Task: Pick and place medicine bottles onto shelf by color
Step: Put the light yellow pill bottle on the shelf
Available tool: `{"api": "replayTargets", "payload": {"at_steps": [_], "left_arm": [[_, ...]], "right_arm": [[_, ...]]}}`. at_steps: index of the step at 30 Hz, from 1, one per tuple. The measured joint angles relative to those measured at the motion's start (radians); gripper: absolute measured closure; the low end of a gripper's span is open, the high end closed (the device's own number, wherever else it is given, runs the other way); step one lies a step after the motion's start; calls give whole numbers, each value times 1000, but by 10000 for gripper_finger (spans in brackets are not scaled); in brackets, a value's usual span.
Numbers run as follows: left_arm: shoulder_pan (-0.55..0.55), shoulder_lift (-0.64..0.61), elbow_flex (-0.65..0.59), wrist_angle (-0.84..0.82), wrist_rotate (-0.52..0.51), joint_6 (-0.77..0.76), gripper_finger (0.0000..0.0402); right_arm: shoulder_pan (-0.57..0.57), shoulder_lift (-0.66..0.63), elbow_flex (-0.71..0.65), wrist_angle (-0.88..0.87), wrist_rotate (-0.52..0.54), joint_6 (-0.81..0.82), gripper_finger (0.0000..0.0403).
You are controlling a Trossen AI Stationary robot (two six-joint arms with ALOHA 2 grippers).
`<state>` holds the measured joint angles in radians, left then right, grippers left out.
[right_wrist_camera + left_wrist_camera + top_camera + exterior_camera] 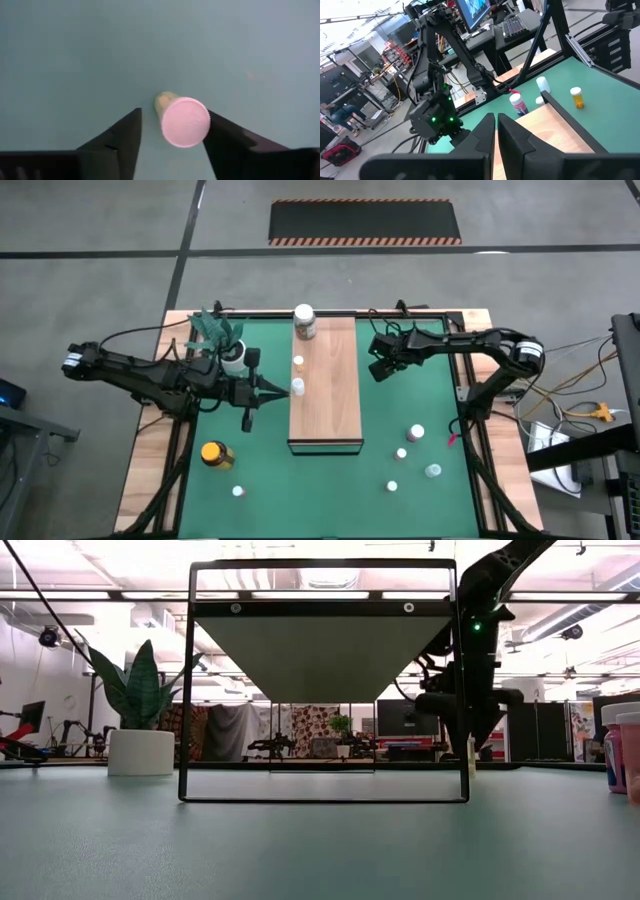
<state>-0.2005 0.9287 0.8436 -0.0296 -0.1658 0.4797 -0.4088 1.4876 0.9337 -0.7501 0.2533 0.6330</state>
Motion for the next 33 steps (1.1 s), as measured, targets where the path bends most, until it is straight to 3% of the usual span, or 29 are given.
{"api": "replayTargets", "payload": {"at_steps": [8,14,20,26,33], "left_arm": [[0,-15,-47,5,0,-2,398],[0,-40,-86,14,0,-10,398],[0,-51,-138,63,-9,-3,398],[0,-54,-149,76,-29,6,398],[0,-62,-172,74,-29,4,398]], "right_arm": [[0,-45,0,-7,-44,3,311],[27,-162,100,-173,-124,4,306],[163,-219,344,-316,-130,37,302],[295,-122,614,-314,-131,-24,309],[328,90,875,-362,-184,-186,309]]}}
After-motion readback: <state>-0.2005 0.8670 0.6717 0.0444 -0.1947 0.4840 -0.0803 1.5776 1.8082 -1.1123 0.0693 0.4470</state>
